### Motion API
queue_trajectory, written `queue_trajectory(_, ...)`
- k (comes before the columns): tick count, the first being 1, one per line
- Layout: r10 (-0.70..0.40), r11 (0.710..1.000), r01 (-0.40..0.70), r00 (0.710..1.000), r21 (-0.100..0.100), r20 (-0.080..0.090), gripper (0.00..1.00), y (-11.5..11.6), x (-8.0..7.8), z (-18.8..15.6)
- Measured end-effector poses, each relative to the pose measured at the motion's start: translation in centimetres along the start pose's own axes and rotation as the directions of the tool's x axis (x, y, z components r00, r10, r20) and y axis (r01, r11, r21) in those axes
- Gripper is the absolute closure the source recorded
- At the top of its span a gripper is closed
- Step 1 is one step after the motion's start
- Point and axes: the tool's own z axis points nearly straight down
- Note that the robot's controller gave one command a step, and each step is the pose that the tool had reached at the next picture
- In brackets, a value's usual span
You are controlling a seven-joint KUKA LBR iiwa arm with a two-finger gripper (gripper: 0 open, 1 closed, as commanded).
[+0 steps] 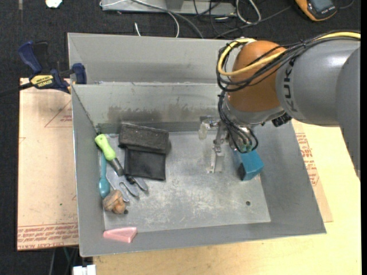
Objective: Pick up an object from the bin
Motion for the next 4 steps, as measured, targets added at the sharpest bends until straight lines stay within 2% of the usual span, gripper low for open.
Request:
queue_trajectory(1, 0.0, 1.0, 0.0, 1.0, 0.0, 0.007, 0.0, 0.0, -0.2, -0.5)
queue_trajectory(2, 0.042, 0.999, -0.042, 0.999, -0.001, 0.007, 0.0, 5.9, -0.5, 1.1)
queue_trajectory(3, 0.094, 0.996, -0.094, 0.996, -0.007, 0.013, 0.0, 7.3, -2.8, 5.0)
queue_trajectory(4, 0.103, 0.995, -0.103, 0.995, -0.002, 0.011, 0.0, 11.4, -2.5, 5.7)
